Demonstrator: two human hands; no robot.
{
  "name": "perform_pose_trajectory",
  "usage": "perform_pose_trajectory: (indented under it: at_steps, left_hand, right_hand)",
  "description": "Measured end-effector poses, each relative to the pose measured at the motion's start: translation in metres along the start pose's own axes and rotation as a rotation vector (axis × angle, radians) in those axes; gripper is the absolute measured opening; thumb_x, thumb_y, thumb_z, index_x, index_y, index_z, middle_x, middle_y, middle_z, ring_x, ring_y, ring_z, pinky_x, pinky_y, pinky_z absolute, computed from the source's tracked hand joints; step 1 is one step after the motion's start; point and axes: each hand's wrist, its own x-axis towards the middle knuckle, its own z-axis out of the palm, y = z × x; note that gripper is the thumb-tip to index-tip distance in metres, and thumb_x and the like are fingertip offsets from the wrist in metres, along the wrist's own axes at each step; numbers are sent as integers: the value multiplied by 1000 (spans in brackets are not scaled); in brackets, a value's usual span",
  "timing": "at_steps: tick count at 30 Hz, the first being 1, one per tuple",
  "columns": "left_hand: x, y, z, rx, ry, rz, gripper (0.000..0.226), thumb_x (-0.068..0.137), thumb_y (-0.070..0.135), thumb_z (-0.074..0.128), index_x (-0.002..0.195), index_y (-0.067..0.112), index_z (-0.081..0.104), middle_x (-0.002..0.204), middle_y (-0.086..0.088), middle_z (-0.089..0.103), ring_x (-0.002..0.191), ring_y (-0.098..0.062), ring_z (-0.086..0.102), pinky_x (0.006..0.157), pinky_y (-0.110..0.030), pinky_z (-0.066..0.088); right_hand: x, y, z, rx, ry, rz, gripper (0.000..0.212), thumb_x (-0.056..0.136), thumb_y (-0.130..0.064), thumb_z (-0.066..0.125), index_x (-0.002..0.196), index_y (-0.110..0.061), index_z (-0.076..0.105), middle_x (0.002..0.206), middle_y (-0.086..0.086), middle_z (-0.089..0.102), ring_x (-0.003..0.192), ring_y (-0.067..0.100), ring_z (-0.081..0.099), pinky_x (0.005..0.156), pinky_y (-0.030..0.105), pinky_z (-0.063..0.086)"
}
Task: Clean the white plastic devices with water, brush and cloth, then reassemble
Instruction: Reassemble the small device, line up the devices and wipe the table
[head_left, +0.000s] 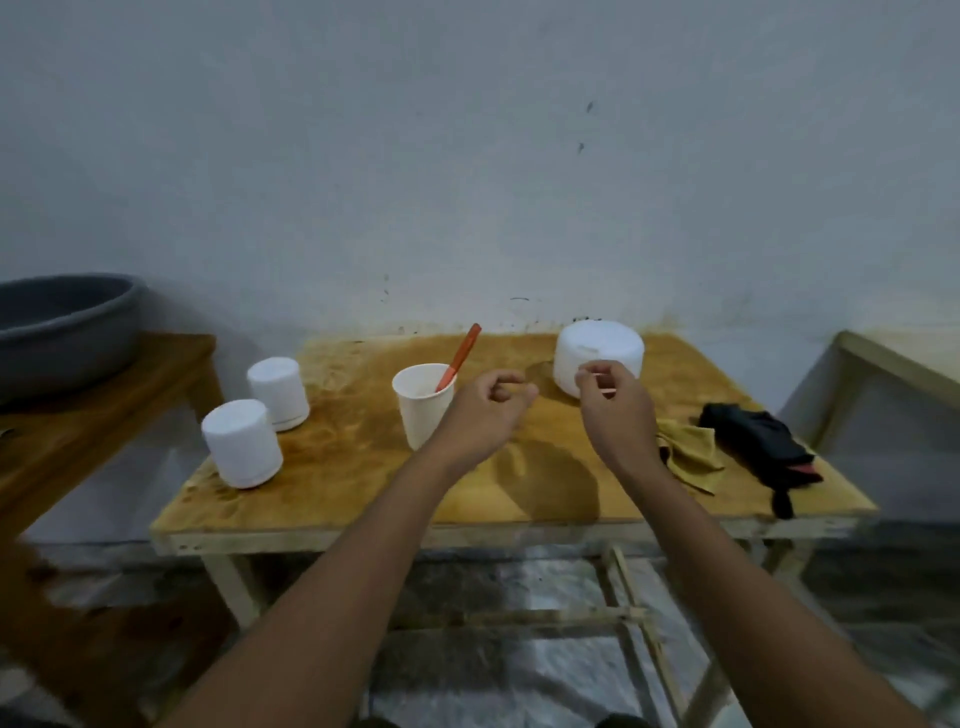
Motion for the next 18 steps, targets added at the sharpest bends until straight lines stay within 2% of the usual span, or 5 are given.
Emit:
perform_pose_trajectory:
  at_steps: [4,8,12,16,18]
  left_hand:
    - [60,17,49,-4,-31,-117,55,95,54,53,141,24,44,134,0,50,117,-22,53,94,-38,50]
    - [118,12,79,-33,14,-310,78,90,66,49,151,23,26,155,-5,30,135,-30,38,108,-50,40]
    - [158,-3,99,-84,55,-439,85,87,69,49,153,23,20,155,-6,31,134,-34,39,106,-51,42]
    - [172,-13,104,-201,27,-511,82,84,69,52,149,23,32,147,-7,43,124,-33,50,91,-43,52]
    - [174,-18,107,-241,28,-502,79,84,68,53,146,21,39,142,-7,48,121,-31,53,92,-42,53]
  right_hand:
    - [62,37,-18,-2,27,238,48,93,-50,50,133,-23,49,134,6,51,108,24,55,81,37,49]
    - [109,55,-21,-81,16,393,68,91,-61,47,146,-22,36,150,11,30,131,35,41,103,49,43]
    - [138,75,-15,-9,-129,491,81,87,-69,48,150,-23,27,154,10,27,131,36,41,101,49,40]
    - [148,90,-5,71,-184,495,83,88,-65,50,151,-17,25,148,10,40,126,32,47,95,42,44]
    - [149,94,-2,86,-183,480,81,89,-63,50,149,-14,29,143,8,46,121,28,50,88,37,44]
